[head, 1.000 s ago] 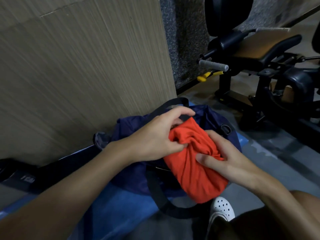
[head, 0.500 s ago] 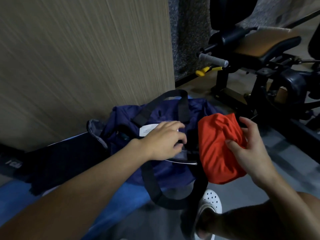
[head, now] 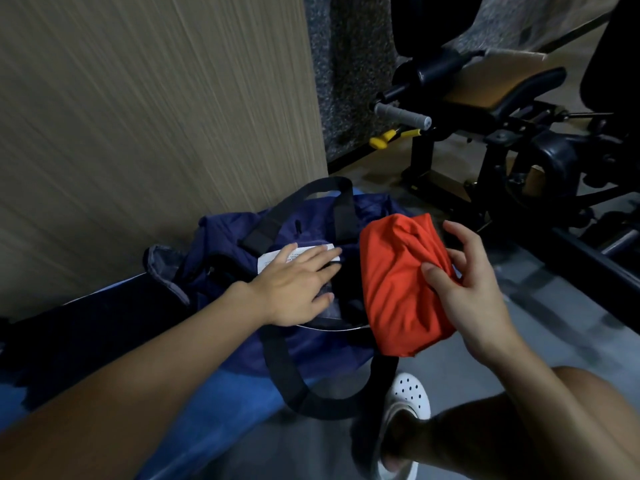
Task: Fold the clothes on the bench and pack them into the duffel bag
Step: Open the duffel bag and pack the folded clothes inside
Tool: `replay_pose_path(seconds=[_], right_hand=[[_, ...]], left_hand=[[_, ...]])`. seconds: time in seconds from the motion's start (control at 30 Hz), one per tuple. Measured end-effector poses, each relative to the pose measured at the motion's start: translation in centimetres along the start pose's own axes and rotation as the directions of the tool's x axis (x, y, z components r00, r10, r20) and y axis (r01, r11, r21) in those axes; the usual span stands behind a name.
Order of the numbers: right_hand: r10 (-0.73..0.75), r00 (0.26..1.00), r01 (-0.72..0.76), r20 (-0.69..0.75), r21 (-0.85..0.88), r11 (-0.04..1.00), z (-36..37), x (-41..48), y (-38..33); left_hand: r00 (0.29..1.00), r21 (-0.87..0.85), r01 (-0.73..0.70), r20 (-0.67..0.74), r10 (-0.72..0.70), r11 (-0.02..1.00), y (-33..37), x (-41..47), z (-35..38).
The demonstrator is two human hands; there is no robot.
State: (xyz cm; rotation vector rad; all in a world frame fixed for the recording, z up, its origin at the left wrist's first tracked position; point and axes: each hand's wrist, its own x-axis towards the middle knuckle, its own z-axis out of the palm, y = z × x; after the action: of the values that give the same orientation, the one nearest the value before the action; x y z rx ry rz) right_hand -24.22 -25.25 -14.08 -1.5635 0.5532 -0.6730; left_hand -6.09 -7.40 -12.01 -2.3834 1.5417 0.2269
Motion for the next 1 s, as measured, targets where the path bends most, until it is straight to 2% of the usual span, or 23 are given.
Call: replay_pose_path(seconds=[0.1,0.27,0.4,0.5,0.7,1.0], right_hand=[[-0.057,0.998,0.058,0.033,-0.02,0.998,0.1,-0.2,-0.2],[-0.114,0.993,0.115,0.043,-0.039,0.993,0.3,-0.1,-0.2],[-0.081,0.995,0.082,0.06,-0.018,0.996,1.6,0.0,-0.4],[-0.074,0.992,0.083,0.104,-0.081,0.993,3.8,0.0,-0.1],[-0.066,0.997,0.074,0.043,-0.242,0.967,8.2,1.7,-0.6],[-0.029,0.999,0.015,-0.045,-0.281,0.96,12.3,6.1,-2.1]], left_hand=[[0.995,-0.126,0.016,-0.091,-0.027,0.992,-0.3,0.2,-1.1],[0.99,-0.228,0.037,-0.123,-0.067,0.973,-0.7,0.6,-3.5],[0.983,-0.331,0.083,-0.127,-0.131,0.94,-0.8,0.8,-5.9],[0.976,-0.424,0.073,-0.157,-0.152,0.903,-1.0,0.8,-8.2],[0.977,-0.451,0.012,-0.186,-0.106,0.892,-1.7,0.8,-10.3],[0.974,-0.463,-0.033,-0.215,-0.076,0.886,-2.6,1.4,-10.1]])
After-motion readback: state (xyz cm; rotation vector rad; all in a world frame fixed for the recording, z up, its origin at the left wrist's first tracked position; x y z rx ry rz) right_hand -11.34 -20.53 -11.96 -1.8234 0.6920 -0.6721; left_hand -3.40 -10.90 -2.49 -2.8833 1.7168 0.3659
